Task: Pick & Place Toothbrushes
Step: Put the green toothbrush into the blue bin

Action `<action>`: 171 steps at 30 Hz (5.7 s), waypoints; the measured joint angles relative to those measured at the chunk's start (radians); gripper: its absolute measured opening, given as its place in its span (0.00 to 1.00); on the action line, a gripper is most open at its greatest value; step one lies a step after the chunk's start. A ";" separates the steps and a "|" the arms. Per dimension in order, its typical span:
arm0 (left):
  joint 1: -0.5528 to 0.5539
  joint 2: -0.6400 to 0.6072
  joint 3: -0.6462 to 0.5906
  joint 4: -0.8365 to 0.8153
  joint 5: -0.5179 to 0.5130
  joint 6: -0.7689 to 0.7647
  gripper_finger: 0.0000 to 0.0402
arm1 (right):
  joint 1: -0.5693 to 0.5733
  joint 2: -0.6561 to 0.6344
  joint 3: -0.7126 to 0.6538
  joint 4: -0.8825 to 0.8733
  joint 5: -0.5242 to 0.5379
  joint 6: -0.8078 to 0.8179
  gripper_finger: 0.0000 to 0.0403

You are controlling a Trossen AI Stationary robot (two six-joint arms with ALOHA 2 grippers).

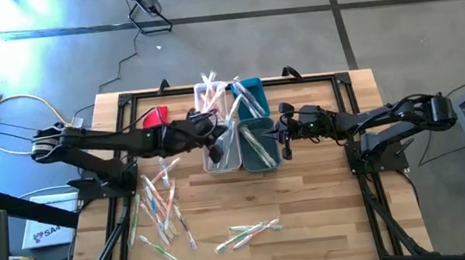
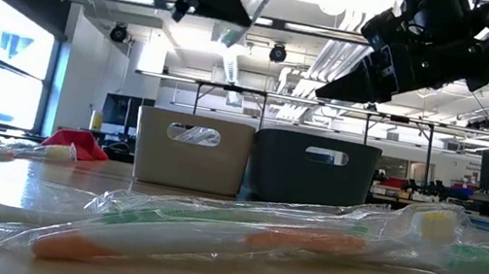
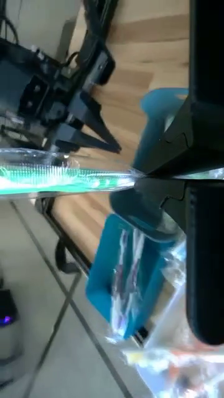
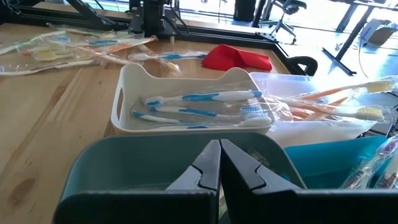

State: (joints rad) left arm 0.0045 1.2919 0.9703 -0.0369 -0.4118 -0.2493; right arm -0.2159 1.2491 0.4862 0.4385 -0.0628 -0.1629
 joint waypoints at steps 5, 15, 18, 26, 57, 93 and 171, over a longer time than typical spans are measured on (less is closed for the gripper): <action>0.016 0.040 -0.002 0.020 0.041 -0.009 0.00 | 0.000 0.000 0.000 -0.001 0.000 0.000 0.01; 0.015 0.196 -0.004 0.151 0.118 -0.013 0.00 | 0.000 0.000 0.000 -0.001 0.000 0.000 0.01; 0.015 0.249 -0.004 0.205 0.141 -0.009 0.00 | 0.000 0.000 0.000 -0.001 0.000 0.000 0.01; 0.015 0.281 -0.003 0.239 0.170 0.020 0.00 | 0.000 0.000 0.000 -0.004 -0.230 -0.005 0.01; 0.015 0.282 -0.003 0.250 0.294 -0.018 0.00 | 0.091 0.000 0.000 0.190 -0.122 0.094 0.41; 0.013 0.282 -0.003 0.254 0.354 -0.010 0.00 | 0.037 0.060 0.000 0.170 -0.147 0.404 0.46; 0.015 0.283 -0.003 0.216 0.297 -0.014 0.25 | 0.037 0.216 0.000 0.544 -0.145 0.367 0.10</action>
State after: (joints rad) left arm 0.0193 1.5745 0.9676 0.1789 -0.1150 -0.2628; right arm -0.1791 1.4654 0.4866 0.9821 -0.2073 0.2043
